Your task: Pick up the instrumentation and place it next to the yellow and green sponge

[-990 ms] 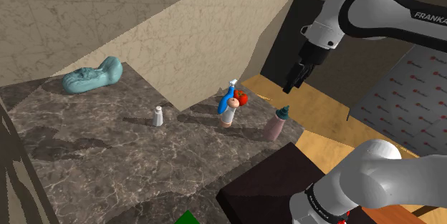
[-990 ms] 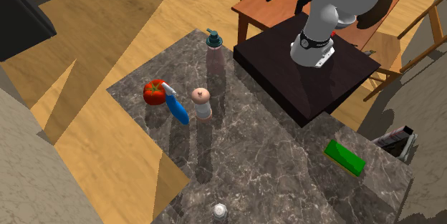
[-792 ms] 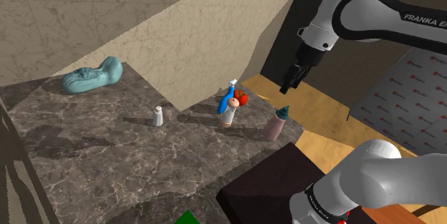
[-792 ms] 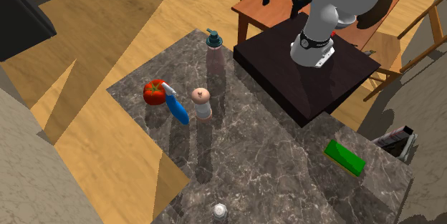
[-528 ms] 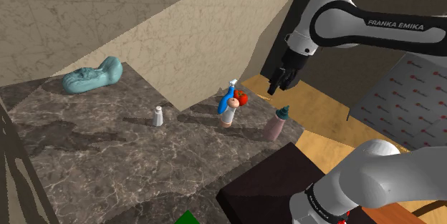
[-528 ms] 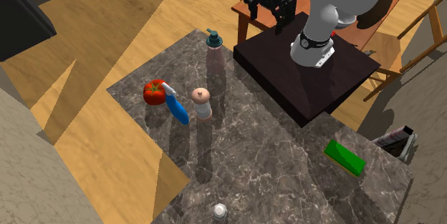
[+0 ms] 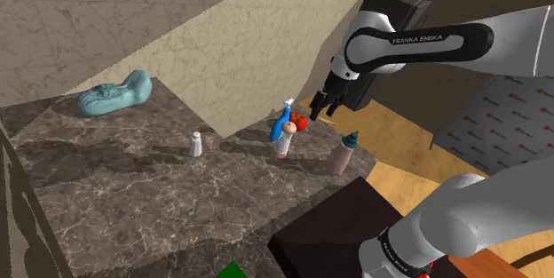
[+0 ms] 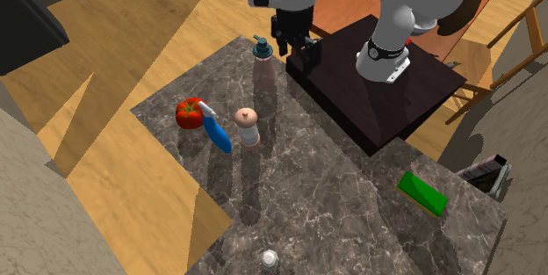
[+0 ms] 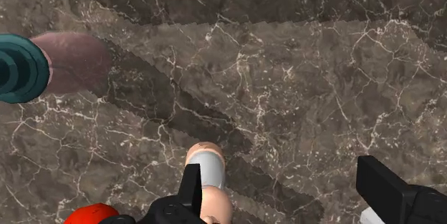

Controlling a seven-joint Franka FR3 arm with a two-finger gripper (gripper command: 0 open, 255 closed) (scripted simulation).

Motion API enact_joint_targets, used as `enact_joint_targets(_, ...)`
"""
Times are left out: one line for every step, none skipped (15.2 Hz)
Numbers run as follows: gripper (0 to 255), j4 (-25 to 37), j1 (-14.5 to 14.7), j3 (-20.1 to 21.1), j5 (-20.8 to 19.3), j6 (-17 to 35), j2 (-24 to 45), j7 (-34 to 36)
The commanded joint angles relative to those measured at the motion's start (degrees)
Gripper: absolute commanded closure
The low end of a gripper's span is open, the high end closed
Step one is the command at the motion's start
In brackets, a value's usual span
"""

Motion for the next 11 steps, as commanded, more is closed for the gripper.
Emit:
enact_joint_targets(0,1.07,-0.36,-0.44,0.14,3.63,4.71,-0.17)
enact_joint_targets(0,1.83,-0.47,-0.57,0.27,5.09,6.94,-0.13)
enact_joint_targets(0,2.67,-0.57,-0.71,0.42,6.48,9.19,-0.11)
enact_joint_targets(0,3.58,-0.67,-0.86,0.59,7.8,11.45,-0.09)
enact_joint_targets(0,4.56,-0.77,-1.0,0.77,9.06,13.71,-0.08)
enact_joint_targets(0,5.61,-0.87,-1.14,0.97,10.24,15.98,-0.08)
enact_joint_targets(0,6.73,-0.98,-1.27,1.19,11.36,18.24,-0.08)
enact_joint_targets(0,7.92,-1.1,-1.4,1.43,12.4,20.51,-0.1)
enact_joint_targets(0,9.18,-1.23,-1.51,1.68,13.37,22.77,-0.12)
enact_joint_targets(0,10.51,-1.36,-1.62,1.94,14.27,25.03,-0.15)
enact_joint_targets(0,11.91,-1.51,-1.72,2.22,15.1,27.29,-0.17)
